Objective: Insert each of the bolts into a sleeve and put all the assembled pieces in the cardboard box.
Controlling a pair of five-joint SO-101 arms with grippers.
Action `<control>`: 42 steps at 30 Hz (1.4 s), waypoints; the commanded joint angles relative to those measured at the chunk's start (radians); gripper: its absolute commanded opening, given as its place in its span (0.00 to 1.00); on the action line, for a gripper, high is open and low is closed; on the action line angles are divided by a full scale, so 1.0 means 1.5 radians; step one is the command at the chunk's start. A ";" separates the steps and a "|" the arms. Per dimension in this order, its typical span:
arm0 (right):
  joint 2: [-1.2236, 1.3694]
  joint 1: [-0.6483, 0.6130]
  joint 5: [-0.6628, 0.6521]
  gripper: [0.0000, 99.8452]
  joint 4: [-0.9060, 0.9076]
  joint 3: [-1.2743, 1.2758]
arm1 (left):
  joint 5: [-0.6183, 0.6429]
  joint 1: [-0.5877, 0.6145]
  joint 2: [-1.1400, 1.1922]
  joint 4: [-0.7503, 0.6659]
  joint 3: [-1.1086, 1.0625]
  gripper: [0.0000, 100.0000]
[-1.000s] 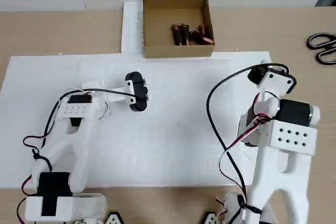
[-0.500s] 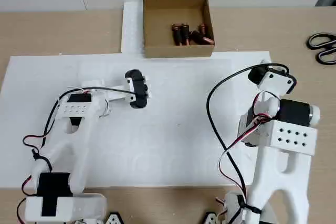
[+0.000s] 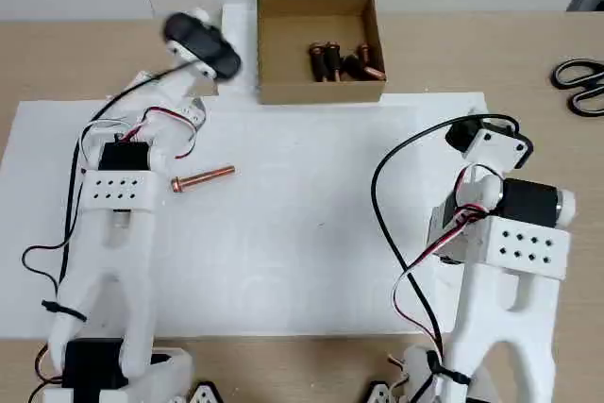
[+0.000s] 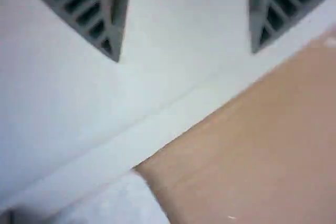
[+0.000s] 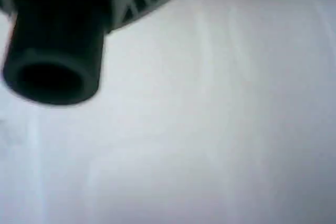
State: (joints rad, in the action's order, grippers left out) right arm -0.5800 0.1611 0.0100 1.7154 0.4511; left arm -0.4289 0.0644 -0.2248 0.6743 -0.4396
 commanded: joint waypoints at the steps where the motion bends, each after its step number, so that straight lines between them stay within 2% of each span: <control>1: -0.012 0.003 -0.006 0.00 -0.002 -0.002 | 0.261 -0.005 -0.032 -0.005 0.020 0.11; 5: -0.012 -0.010 -0.003 0.00 -0.001 -0.002 | 0.484 -0.009 -0.032 -0.005 -0.014 0.08; 9: -0.012 -0.047 0.014 0.00 -0.003 -0.002 | 0.609 -0.040 -0.032 -0.006 -0.057 0.08; 14: -0.012 -0.081 0.032 0.00 -0.004 -0.002 | 0.850 -0.075 -0.032 -0.006 -0.100 0.08; 17: -0.012 -0.084 0.039 0.00 -0.005 -0.002 | 0.936 -0.092 -0.032 -0.006 -0.112 0.08; 23: -0.012 -0.084 0.038 0.00 -0.004 -0.005 | 1.055 -0.096 -0.028 -0.006 -0.116 0.08; 32: -0.015 -0.084 0.037 0.00 -0.005 -0.006 | 1.143 -0.094 -0.027 -0.008 -0.161 0.08; 36: -0.016 -0.084 0.037 0.00 -0.005 -0.006 | 1.159 -0.096 -0.027 -0.008 -0.182 0.09; 42: -0.015 -0.085 0.040 0.00 -0.001 -0.042 | 1.160 -0.096 -0.026 -0.008 -0.185 0.18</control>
State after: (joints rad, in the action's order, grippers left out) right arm -0.5800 0.0399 0.0621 1.7154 0.4450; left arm 1.3065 -0.0752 -0.2248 0.6743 -0.7219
